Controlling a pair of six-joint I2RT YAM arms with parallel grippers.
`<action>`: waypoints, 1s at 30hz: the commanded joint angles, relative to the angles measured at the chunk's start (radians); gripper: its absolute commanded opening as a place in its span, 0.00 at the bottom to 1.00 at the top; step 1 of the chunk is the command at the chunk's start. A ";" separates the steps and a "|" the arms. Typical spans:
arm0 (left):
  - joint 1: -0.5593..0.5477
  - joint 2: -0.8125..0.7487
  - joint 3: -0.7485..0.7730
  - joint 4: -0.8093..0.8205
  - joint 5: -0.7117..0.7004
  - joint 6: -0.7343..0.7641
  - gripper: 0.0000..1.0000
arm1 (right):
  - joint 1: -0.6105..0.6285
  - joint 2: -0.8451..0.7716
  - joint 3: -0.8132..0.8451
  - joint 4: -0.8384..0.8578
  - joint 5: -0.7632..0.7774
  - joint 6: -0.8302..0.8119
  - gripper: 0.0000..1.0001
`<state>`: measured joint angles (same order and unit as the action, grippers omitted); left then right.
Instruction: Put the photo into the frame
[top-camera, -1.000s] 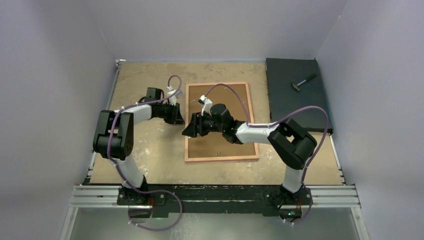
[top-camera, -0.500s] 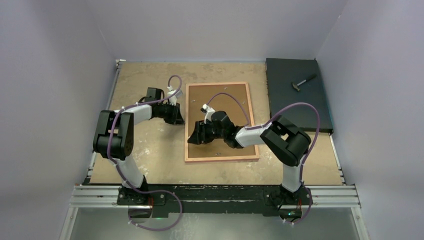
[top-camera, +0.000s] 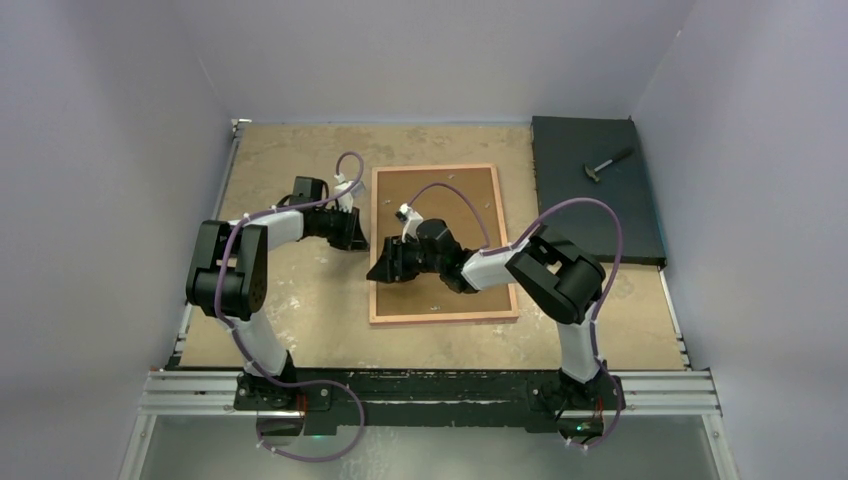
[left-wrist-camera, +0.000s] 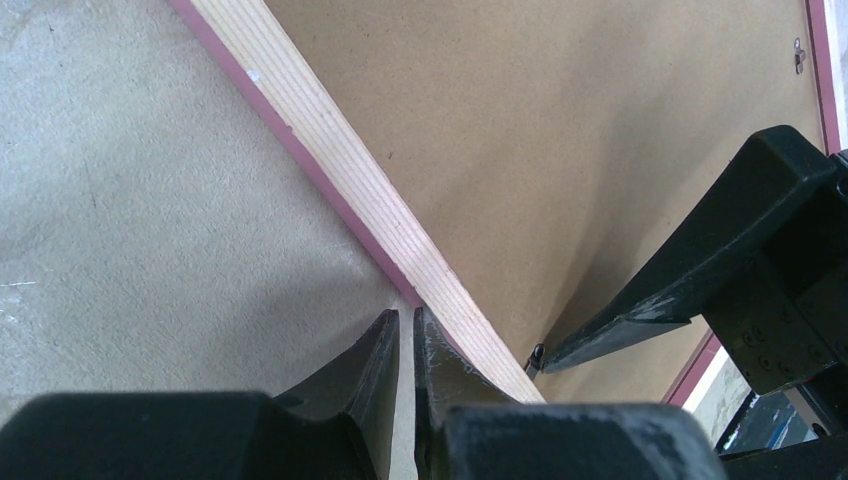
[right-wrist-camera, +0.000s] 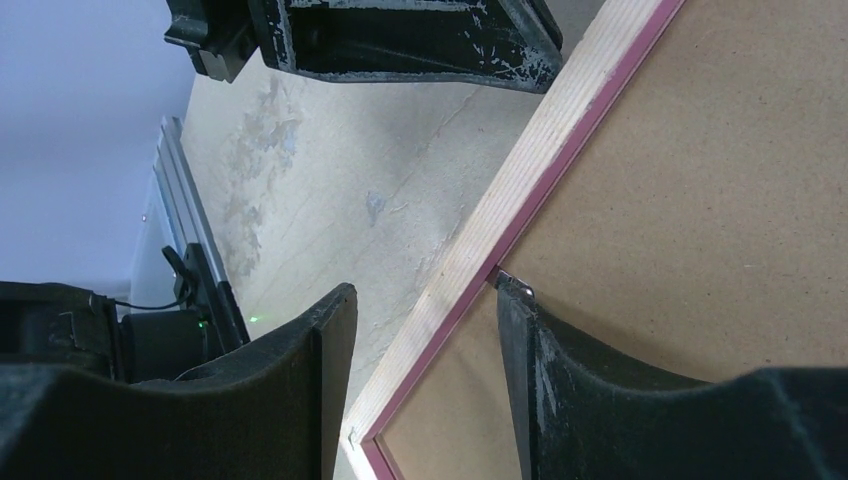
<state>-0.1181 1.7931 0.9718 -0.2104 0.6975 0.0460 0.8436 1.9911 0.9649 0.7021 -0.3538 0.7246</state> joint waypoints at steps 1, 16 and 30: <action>-0.010 -0.012 -0.006 0.021 0.020 0.010 0.08 | 0.002 0.023 0.030 -0.002 -0.003 0.011 0.57; 0.018 -0.045 0.079 -0.040 0.021 0.005 0.14 | -0.122 -0.154 0.061 -0.093 -0.043 -0.012 0.63; 0.047 0.175 0.295 0.107 0.034 -0.190 0.28 | -0.290 0.136 0.430 -0.216 -0.016 -0.131 0.74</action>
<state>-0.0742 1.8961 1.2327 -0.1646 0.6987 -0.0681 0.5449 2.0605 1.3182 0.5423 -0.3801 0.6376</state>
